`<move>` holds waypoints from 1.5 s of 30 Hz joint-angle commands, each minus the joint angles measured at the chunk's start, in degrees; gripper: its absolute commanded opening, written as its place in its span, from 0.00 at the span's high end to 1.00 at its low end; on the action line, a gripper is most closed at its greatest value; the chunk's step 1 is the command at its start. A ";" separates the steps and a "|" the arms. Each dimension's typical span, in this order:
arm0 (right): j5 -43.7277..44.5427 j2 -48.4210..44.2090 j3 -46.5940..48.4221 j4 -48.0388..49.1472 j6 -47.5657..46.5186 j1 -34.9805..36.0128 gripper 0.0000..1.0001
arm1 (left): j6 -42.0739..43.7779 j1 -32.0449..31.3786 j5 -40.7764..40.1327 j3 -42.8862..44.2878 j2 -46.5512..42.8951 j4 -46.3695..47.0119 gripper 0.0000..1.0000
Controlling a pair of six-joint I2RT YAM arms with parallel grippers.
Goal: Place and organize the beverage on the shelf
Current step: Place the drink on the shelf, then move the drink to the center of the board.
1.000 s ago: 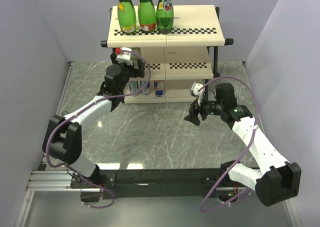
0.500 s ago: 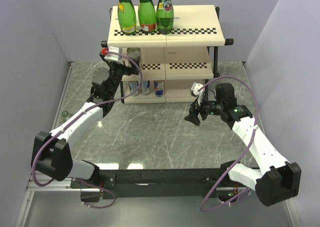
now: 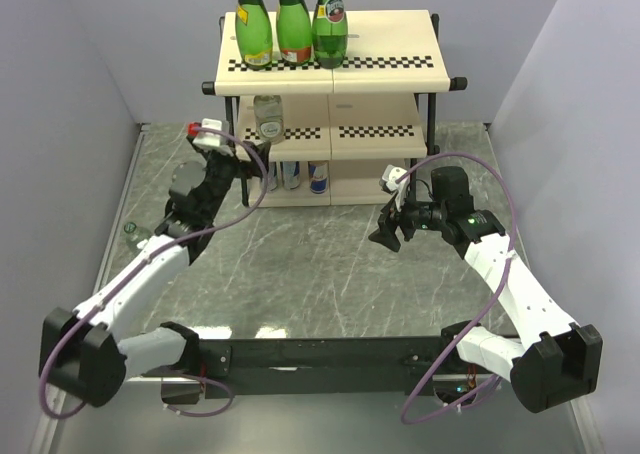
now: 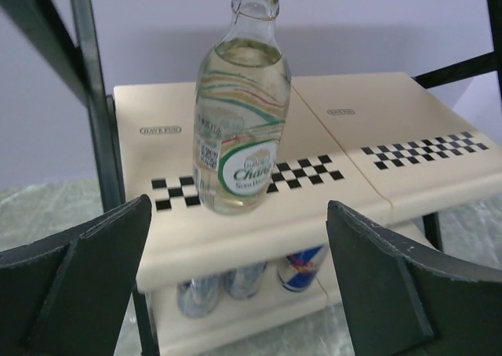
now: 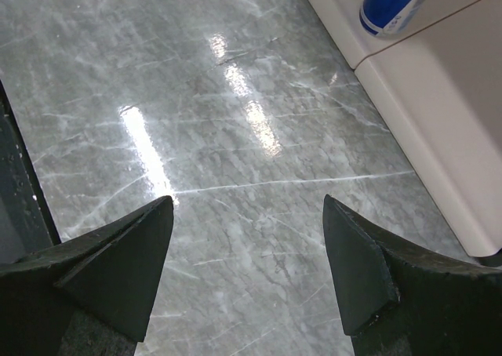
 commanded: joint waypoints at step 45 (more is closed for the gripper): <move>-4.84 -2.23 2.18 -1.17 -1.12 -0.55 0.18 | -32.55 22.82 -44.14 -10.17 -15.63 -48.06 0.08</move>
